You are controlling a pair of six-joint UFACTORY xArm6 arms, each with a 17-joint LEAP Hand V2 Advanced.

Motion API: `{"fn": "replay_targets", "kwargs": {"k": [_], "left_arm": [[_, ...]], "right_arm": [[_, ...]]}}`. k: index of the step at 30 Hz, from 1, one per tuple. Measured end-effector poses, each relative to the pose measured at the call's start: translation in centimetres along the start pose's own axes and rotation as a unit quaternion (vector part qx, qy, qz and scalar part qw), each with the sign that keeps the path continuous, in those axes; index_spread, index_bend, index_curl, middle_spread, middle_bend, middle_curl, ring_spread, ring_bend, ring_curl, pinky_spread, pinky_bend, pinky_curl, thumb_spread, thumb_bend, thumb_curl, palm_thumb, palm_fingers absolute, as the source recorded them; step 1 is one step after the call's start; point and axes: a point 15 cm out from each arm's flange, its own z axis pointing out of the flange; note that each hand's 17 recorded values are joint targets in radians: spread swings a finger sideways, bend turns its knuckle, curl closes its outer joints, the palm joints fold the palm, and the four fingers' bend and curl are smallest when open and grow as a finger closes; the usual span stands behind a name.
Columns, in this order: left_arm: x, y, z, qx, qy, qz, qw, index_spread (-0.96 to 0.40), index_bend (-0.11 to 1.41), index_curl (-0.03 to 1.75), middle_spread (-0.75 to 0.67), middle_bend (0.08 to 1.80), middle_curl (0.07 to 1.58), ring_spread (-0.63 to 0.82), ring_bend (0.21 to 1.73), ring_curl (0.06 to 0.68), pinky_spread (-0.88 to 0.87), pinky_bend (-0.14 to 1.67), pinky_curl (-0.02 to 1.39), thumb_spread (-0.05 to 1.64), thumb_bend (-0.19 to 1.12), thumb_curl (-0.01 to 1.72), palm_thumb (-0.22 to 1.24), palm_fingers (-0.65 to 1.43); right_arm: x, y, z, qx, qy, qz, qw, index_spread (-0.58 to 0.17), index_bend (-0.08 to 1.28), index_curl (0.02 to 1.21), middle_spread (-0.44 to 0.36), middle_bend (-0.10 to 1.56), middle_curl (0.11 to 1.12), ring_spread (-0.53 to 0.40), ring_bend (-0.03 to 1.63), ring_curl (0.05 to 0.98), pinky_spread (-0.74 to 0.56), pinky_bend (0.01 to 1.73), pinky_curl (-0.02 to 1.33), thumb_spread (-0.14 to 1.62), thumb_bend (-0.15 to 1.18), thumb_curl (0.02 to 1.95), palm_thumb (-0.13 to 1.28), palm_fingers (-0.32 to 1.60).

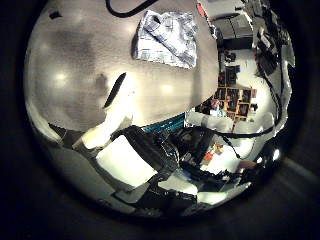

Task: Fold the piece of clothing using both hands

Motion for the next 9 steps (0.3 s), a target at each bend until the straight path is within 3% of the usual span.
{"fn": "replay_targets", "kwargs": {"k": [6,9], "left_arm": [[3.9,0.2,-1.9,-0.022,-0.005,-0.009,0.9997,-0.11,0.20,0.47,0.06,0.18,0.36,0.08,0.67,0.228,0.17,0.24,0.43,1.18,-0.02,0.36,0.49,0.34],[6.0,0.1,-2.2,-0.030,-0.008,0.001,0.9995,-0.12,0.20,0.48,0.06,0.18,0.36,0.08,0.66,0.226,0.17,0.24,0.42,1.18,-0.02,0.36,0.49,0.34]], "right_arm": [[3.5,7.1,-3.7,-0.026,0.007,0.067,0.997,-0.450,0.19,0.40,-0.086,0.45,0.42,-0.082,0.85,0.375,0.28,0.63,0.52,1.37,0.00,0.47,0.73,0.22],[4.2,10.1,-4.6,-0.037,0.026,0.087,0.995,-0.447,0.20,0.40,-0.073,0.44,0.42,-0.067,0.81,0.355,0.30,0.59,0.49,1.39,-0.01,0.45,0.71,0.23]]}}
